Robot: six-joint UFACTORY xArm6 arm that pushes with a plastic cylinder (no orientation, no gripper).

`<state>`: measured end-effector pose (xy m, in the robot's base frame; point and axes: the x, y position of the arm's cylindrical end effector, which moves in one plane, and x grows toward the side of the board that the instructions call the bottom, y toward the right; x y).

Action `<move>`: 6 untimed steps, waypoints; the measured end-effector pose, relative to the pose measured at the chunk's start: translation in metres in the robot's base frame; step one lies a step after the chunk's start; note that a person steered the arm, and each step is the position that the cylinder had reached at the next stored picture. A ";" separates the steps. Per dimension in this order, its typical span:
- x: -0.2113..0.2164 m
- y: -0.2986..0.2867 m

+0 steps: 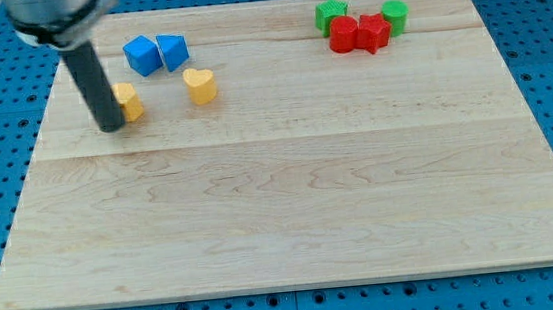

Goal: Move the yellow heart to the bottom right of the blue cube

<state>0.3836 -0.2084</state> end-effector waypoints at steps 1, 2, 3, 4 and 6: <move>-0.027 0.016; -0.025 0.015; 0.027 0.068; -0.005 0.146; -0.061 0.068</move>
